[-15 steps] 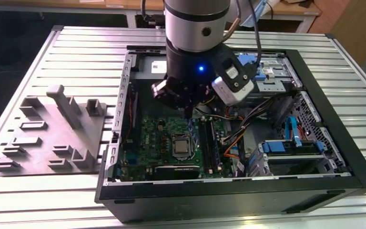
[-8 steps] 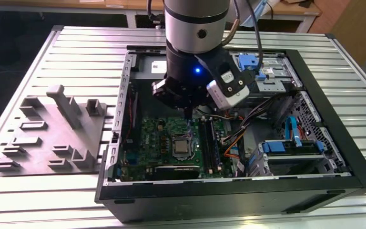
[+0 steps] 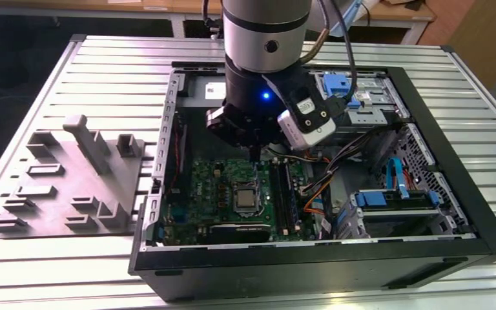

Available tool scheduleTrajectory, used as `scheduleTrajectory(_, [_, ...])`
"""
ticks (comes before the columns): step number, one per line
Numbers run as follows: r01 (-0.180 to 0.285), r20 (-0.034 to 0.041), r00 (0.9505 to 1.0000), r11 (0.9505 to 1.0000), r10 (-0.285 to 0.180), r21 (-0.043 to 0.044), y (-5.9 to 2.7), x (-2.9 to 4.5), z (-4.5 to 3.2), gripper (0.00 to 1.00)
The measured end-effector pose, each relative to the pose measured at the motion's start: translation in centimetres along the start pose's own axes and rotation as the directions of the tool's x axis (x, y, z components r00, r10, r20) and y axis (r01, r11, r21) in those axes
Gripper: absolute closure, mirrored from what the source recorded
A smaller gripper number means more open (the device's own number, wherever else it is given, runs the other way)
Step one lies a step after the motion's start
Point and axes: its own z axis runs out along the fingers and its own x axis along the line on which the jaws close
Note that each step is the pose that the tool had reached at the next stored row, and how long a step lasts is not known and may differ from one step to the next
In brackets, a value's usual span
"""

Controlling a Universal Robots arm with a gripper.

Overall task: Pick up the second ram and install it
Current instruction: 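Insert the second ram into the second slot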

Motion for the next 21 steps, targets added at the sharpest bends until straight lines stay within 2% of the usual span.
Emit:
scheduleTrajectory(3, [0.000, 0.0001, 1.0000, 1.0000, 0.000, -0.0002, 0.00, -0.08, 0.04, 0.89])
scheduleTrajectory(11, [0.000, 0.0000, 1.0000, 1.0000, 0.000, 0.0000, -0.06, -1.00, 0.16, 0.89])
scheduleTrajectory(21, [0.000, 0.0000, 1.0000, 1.0000, 0.000, 0.0000, -0.21, -3.34, 0.67, 0.89])
